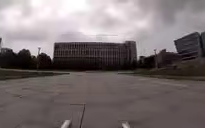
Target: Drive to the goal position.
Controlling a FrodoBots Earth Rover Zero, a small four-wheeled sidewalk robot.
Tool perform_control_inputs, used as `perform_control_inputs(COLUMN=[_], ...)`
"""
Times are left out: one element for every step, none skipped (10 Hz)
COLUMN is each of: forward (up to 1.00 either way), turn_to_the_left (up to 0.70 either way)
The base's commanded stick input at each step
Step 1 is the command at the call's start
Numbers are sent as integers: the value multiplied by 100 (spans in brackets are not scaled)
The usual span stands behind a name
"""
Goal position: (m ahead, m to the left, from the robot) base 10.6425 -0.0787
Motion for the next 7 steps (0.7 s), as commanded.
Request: perform_control_inputs(forward=[100, 100, 100, 100, 100, 100, 100], turn_to_the_left=[0, 0, 0, 0, 0, 0, 0])
